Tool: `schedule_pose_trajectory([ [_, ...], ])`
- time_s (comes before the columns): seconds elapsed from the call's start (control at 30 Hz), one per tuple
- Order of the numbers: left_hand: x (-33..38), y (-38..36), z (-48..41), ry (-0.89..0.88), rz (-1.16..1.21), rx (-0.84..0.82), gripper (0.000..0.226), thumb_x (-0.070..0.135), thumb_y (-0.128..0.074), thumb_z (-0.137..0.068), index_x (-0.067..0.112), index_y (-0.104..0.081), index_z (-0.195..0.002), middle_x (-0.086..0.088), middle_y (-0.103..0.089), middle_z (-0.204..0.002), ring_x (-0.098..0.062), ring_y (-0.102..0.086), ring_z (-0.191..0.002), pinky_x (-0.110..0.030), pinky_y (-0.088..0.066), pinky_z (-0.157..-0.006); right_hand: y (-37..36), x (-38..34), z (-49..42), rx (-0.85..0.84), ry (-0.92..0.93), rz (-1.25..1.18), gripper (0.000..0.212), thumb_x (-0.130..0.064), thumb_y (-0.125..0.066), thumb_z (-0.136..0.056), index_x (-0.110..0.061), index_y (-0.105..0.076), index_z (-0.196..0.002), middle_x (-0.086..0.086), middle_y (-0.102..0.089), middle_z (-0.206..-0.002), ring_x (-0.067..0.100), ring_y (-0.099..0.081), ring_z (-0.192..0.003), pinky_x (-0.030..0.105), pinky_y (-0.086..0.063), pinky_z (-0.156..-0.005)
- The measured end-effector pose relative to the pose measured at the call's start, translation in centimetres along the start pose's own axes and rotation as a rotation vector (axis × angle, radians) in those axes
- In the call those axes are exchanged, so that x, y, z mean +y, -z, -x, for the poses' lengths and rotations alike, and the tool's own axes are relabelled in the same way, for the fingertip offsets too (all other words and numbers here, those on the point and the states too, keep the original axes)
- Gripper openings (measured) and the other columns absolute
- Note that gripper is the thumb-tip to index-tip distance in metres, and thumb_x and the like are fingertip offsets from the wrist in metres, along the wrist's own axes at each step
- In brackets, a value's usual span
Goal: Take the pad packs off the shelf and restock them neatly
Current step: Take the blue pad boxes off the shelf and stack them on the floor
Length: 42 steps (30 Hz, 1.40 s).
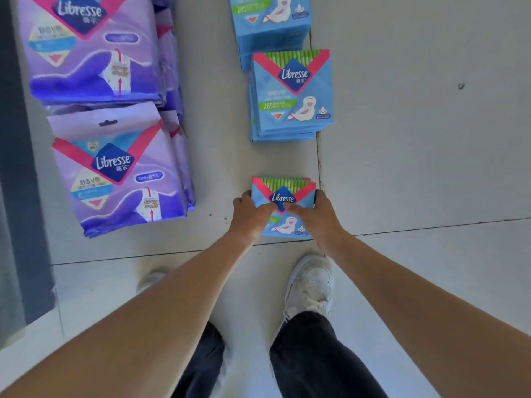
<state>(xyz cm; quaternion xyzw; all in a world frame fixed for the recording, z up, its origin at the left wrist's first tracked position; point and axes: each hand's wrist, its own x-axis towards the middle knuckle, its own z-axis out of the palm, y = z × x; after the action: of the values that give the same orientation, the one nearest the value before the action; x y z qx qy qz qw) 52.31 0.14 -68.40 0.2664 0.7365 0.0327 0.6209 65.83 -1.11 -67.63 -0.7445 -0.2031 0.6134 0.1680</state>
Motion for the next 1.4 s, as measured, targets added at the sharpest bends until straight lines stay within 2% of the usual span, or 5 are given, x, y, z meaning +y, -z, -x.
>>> schedule_pose_trajectory([
  [0.27, 0.6, -0.4, 0.6, -0.054, -0.270, 0.060, 0.058, 0.030, -0.066, -0.085, 0.001, -0.037, -0.127, -0.012, -0.039, -0.119, -0.025, -0.045, -0.112, -0.027, -0.036, -0.081, -0.1, -0.2, -0.9, 0.045, -0.024, 0.144, 0.033, -0.015, -0.075, -0.079, -0.003, -0.059, -0.105, 0.013, -0.066, -0.099, 0.022, -0.065, -0.079, 0.021, -0.046, -0.055],
  [0.4, 2.2, 0.9, 3.6, -0.112, -0.359, 0.104, 0.059, 0.025, -0.066, -0.085, -0.004, -0.035, -0.126, -0.018, -0.038, -0.125, -0.031, -0.047, -0.116, -0.035, -0.040, -0.095, 0.3, -2.7, 2.1, 0.154, -0.076, 0.370, 0.047, -0.027, -0.068, -0.084, 0.001, -0.045, -0.115, 0.017, -0.052, -0.112, 0.029, -0.057, -0.100, 0.030, -0.040, -0.072],
  [0.73, 12.0, 9.3, 15.8, -0.377, -0.415, 0.189, 0.037, 0.027, -0.062, -0.086, 0.006, -0.052, -0.116, -0.011, -0.057, -0.119, -0.027, -0.056, -0.110, -0.036, -0.045, -0.092, 1.3, -16.6, 16.4, 0.045, 0.337, 0.881, 0.053, -0.036, -0.055, -0.092, -0.006, -0.044, -0.133, 0.012, -0.049, -0.130, 0.029, -0.047, -0.122, 0.035, -0.038, -0.100],
  [1.03, 23.8, 22.2, 29.3, -0.570, -0.448, 0.335, 0.027, 0.023, -0.059, -0.086, 0.009, -0.057, -0.108, -0.011, -0.065, -0.107, -0.028, -0.059, -0.105, -0.038, -0.046, -0.089, -0.7, -35.9, 28.5, -0.042, 0.598, 0.932, 0.039, -0.029, -0.055, -0.091, -0.010, -0.056, -0.125, 0.008, -0.058, -0.128, 0.024, -0.053, -0.118, 0.031, -0.041, -0.095],
  [1.4, 27.1, 39.8, 46.8, -0.491, -0.268, 0.680, 0.019, 0.024, -0.054, -0.087, 0.016, -0.056, -0.104, -0.004, -0.065, -0.107, -0.028, -0.059, -0.104, -0.032, -0.047, -0.083, -10.1, -54.0, 45.2, -0.233, 0.944, 1.218, 0.036, -0.026, -0.055, -0.092, 0.001, -0.062, -0.116, 0.014, -0.059, -0.126, 0.030, -0.055, -0.115, 0.028, -0.040, -0.088],
])
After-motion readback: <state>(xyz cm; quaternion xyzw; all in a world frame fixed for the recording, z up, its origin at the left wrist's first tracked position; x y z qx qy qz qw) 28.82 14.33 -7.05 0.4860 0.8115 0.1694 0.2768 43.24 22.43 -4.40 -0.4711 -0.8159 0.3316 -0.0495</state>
